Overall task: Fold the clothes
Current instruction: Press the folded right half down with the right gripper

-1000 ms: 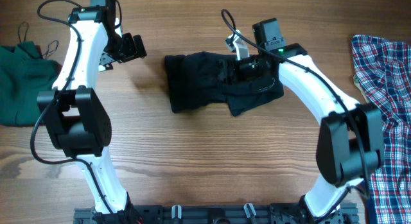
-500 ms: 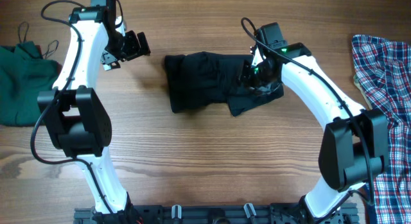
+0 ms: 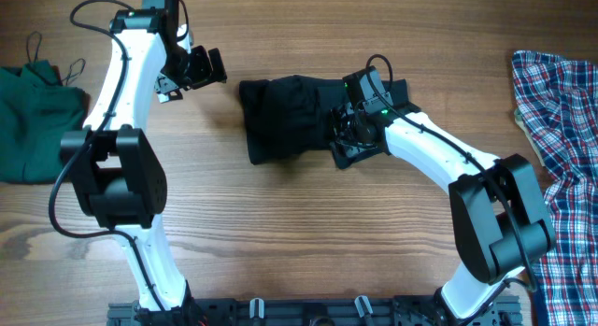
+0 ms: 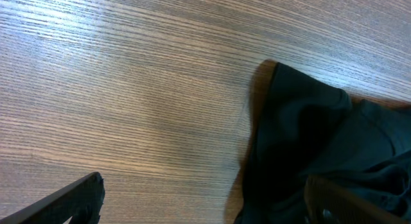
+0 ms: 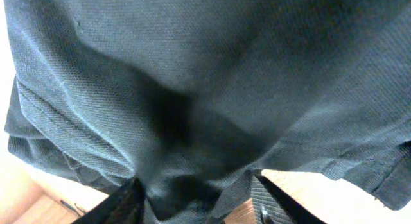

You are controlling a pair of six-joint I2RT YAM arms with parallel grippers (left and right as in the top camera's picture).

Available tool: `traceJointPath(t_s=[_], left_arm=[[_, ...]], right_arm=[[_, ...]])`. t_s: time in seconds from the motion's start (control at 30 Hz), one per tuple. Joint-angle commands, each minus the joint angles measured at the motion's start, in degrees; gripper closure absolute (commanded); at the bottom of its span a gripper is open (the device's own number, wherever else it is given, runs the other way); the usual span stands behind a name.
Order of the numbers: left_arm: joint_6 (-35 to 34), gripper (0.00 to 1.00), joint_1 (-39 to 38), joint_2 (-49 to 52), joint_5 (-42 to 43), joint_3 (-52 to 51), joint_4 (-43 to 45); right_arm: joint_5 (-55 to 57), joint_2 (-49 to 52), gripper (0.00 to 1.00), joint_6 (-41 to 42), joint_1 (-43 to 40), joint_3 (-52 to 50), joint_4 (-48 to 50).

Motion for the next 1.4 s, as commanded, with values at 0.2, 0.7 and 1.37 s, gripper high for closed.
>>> traceJointPath(t_s=[0.2, 0.7, 1.37], left_arm=[[-0.48, 0.0, -0.15, -1.9, 0.87, -0.15, -0.02], [-0.48, 0.0, -0.15, -1.9, 0.87, -0.15, 0.44], [-0.46, 0.0, -0.15, -1.9, 0.85, -0.15, 0.87]], right_arm=[[-2.38, -0.98, 0.96, -5.01, 0.0, -0.46, 3.06], [-1.86, -7.13, 0.96, -7.28, 0.59, -0.57, -8.52], [1.86, -6.05, 0.58, -19.69, 3.72, -0.59, -12.98]])
